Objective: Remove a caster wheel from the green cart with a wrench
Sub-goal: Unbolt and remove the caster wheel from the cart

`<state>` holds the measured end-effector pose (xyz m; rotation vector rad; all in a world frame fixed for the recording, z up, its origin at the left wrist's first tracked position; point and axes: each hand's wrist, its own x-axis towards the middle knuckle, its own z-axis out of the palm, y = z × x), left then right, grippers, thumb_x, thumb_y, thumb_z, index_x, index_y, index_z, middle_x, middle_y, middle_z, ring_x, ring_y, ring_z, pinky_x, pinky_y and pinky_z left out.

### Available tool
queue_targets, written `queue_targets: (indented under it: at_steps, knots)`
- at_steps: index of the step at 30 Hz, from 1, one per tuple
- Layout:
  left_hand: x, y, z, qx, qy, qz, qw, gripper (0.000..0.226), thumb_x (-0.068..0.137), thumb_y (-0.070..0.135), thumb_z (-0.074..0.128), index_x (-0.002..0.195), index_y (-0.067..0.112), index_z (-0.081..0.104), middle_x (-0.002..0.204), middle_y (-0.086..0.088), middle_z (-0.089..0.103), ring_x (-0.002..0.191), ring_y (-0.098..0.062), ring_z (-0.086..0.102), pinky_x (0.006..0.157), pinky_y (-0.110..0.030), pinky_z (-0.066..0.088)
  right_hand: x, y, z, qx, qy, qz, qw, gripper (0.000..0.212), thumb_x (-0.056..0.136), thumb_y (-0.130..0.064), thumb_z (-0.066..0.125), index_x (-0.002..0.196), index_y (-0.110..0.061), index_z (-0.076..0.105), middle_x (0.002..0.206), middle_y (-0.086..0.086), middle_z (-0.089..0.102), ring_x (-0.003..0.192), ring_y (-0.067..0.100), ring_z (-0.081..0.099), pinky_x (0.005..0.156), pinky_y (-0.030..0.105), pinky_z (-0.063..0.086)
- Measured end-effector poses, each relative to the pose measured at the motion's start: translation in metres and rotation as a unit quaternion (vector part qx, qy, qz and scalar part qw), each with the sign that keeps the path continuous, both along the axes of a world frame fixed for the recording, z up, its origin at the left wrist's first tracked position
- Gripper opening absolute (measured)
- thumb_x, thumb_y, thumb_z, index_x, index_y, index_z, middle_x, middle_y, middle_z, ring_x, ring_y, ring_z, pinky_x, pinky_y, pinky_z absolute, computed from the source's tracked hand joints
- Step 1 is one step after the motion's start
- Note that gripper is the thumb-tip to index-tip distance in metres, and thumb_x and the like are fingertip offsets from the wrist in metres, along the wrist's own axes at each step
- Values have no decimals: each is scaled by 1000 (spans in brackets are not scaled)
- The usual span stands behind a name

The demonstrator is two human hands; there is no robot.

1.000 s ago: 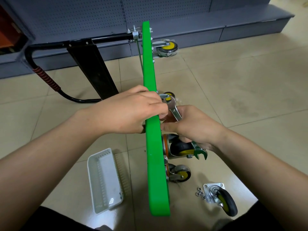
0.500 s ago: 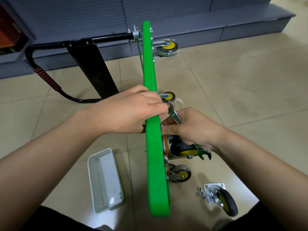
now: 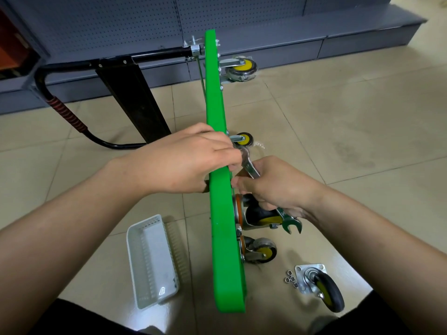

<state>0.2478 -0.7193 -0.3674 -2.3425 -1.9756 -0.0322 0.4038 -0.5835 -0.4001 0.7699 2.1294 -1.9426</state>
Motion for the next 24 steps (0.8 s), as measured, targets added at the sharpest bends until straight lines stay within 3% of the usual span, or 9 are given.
queue_targets:
  at_steps: [3,7,10,14,16,18,21,24]
  knots:
    - [0,0,0,0,-5,0,1000,44,71,21,80,104,31,53,102,18,62,115,-8,54,103,-41,41,-1,-3,-3,18,-5,-17,1000,29,102,-19,59,76,-5,54,39,-9,42,33,9,27,37,20,21]
    - [0,0,0,0,-4,0,1000,45,71,18,79,104,31,52,102,17,62,116,-8,54,103,-42,41,1,1,2,-26,13,1,1000,7,97,-7,63,92,-5,59,59,1,46,38,8,29,36,19,20]
    - [0,0,-1,0,-1,-1,1000,42,72,20,79,103,31,53,101,17,62,116,-8,54,103,-42,41,0,1,1,-29,9,6,1000,7,97,1,61,104,2,60,53,-2,45,35,6,31,34,18,22]
    - [0,0,-1,6,-9,-4,1000,39,74,22,77,104,30,53,102,17,62,115,-8,55,103,-41,41,-1,0,-3,-13,-14,-3,1000,18,102,-15,59,88,-3,58,44,-6,34,37,10,25,35,20,23]
    - [0,0,-1,5,-11,-4,1000,40,73,20,77,104,30,54,102,16,62,115,-9,55,103,-42,42,-1,2,-3,-8,-13,6,1000,17,101,-18,61,90,-6,58,43,-9,36,38,11,24,36,21,22]
    - [0,0,-1,4,-9,-2,1000,43,72,19,78,105,30,52,102,16,62,115,-9,55,103,-43,42,1,3,0,-16,-4,19,1000,7,99,-12,63,98,-6,60,44,-9,42,39,9,26,36,21,22]
    - [0,-1,0,5,-3,-2,1000,45,72,20,79,104,32,50,100,17,61,115,-9,55,103,-43,41,1,2,1,-19,3,6,1000,12,97,-1,62,106,6,62,50,-3,48,35,7,30,34,19,21]
    - [0,0,0,2,1,-3,1000,43,72,20,78,103,32,50,99,17,61,114,-9,55,103,-42,42,0,-1,-1,-18,-12,-1,1000,14,99,-6,61,105,7,61,45,-6,42,36,8,27,35,21,22]
